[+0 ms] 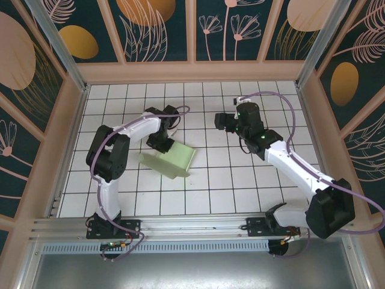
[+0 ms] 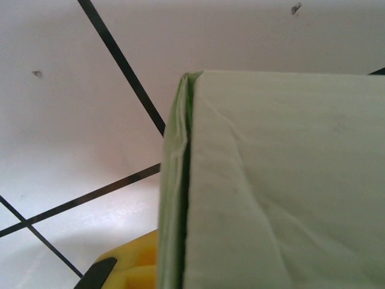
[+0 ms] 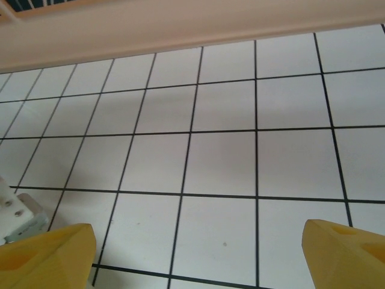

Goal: Fold the paper box

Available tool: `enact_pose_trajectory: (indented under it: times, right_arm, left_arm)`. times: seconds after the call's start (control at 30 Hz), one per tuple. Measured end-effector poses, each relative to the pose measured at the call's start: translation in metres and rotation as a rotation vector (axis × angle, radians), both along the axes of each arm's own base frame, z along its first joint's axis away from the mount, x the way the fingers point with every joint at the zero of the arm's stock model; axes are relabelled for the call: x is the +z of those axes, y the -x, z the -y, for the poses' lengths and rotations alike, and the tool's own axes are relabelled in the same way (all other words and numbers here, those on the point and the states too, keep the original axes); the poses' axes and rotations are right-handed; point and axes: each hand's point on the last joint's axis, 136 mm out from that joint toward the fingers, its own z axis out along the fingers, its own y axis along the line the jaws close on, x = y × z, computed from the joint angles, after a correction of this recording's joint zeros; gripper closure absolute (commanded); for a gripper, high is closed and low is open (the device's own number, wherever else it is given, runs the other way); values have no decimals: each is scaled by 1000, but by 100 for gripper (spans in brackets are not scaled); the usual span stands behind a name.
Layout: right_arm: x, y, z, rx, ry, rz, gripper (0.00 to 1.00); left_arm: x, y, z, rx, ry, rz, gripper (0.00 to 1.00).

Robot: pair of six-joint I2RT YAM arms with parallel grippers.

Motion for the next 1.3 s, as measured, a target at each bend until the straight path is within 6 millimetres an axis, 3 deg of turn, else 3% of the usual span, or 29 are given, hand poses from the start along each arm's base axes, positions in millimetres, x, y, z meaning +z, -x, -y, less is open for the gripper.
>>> enact_pose_trajectory:
  times: [0.1,0.23,0.37,0.53,0.7,0.87,0.97,1.13,1.2,1.3]
  right_arm:
    - [-6,-3,6,-8,-4,-14,11]
    - [-8,-7,10,-11,-16,-19,11]
    - [-8,-11,10,-10,-25,-14,11]
    - [-14,-13,7,3,-31,-24,11]
    - [-23,-14,6,15,-35,-42,11]
    - [-33,-15,-4,62,-52,-69,9]
    - [-45,-14,-15,120,-50,-99,9]
    - [-75,-14,-41,219,10,-151,8]
    - [-87,-13,-62,275,61,-166,8]
    - [-102,-10,-98,360,125,-174,7]
  left_arm:
    - [-2,-1,2,-12,-8,-28,77]
    - [-8,-2,4,-27,-18,-67,65]
    - [1,-11,10,-36,-7,-64,55]
    - [26,-32,24,-40,40,0,43]
    - [53,-55,35,-19,84,104,18]
    - [97,-74,31,47,123,301,11]
    - [136,-73,13,113,149,464,6]
    - [200,-46,-42,283,212,752,1]
    - [215,-31,-70,370,236,845,1]
    - [215,-7,-114,512,242,924,1]
